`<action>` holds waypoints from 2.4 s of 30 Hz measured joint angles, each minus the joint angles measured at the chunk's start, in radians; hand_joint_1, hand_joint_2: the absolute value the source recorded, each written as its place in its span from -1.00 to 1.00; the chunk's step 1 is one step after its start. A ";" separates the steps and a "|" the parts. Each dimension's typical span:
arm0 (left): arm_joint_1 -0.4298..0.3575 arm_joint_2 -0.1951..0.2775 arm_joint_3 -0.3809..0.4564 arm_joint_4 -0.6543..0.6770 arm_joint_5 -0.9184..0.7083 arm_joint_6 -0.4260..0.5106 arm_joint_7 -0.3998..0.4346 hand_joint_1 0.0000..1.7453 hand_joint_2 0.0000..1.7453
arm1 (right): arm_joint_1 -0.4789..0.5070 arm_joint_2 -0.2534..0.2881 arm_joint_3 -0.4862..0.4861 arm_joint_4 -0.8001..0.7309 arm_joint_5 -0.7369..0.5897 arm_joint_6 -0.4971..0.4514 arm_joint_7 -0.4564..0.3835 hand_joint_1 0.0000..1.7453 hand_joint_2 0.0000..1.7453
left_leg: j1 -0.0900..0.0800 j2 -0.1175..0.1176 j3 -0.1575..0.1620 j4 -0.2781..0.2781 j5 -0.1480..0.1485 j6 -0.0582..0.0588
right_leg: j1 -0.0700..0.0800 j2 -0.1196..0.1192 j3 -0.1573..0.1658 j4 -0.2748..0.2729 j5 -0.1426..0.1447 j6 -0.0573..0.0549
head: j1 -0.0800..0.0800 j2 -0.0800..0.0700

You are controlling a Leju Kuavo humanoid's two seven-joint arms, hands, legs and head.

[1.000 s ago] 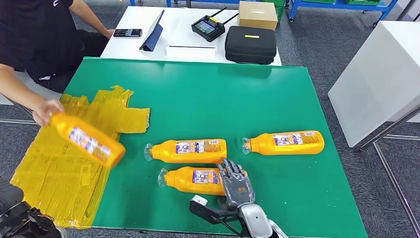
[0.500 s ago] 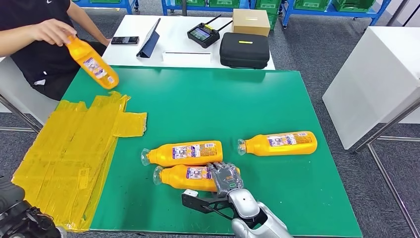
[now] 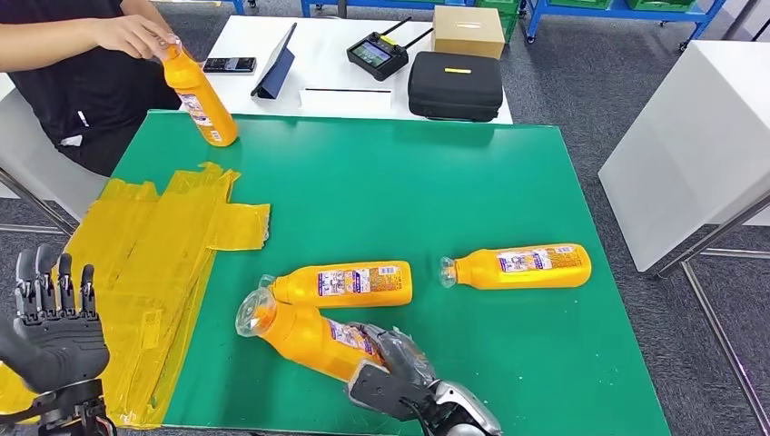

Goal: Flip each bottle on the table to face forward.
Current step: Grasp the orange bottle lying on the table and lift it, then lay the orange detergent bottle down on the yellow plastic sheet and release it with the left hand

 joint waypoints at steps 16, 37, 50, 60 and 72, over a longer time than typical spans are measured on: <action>0.003 0.025 -0.212 0.028 0.023 -0.149 0.036 -1.00 1.00 | 0.013 0.012 -0.064 -0.190 -0.256 -0.094 -0.123 1.00 1.00 | -0.001 -0.002 -0.007 0.000 0.001 0.001 | -0.001 -0.003 -0.006 0.000 0.000 0.000 | 0.000 0.000; -0.119 -0.025 -0.445 0.059 -0.092 -0.116 0.117 -1.00 1.00 | -0.283 0.261 0.071 0.134 -0.069 -0.136 0.061 1.00 1.00 | -0.001 -0.003 -0.009 0.000 0.002 0.001 | 0.000 -0.004 -0.007 0.000 0.000 0.000 | 0.000 0.000; -0.098 -0.041 -0.350 0.059 -0.082 -0.099 0.138 -1.00 1.00 | -0.389 0.320 0.269 0.317 0.076 -0.177 0.088 1.00 1.00 | -0.001 -0.005 -0.012 0.000 0.003 0.001 | -0.001 -0.005 -0.010 0.000 0.000 0.000 | 0.000 0.000; -0.054 -0.041 -0.286 0.059 -0.074 -0.095 0.136 1.00 1.00 | -0.438 0.324 0.390 0.372 0.062 -0.194 0.100 1.00 1.00 | -0.001 -0.005 -0.012 0.000 0.003 0.001 | -0.001 -0.005 -0.012 0.000 0.000 0.000 | 0.000 0.000; -0.047 -0.032 -0.275 0.077 -0.056 -0.070 0.084 1.00 1.00 | -0.495 0.325 0.481 0.445 -0.083 -0.261 0.071 0.50 1.00 | -0.001 -0.005 -0.013 0.000 0.003 0.001 | -0.001 -0.005 -0.012 0.000 0.000 0.000 | 0.000 0.000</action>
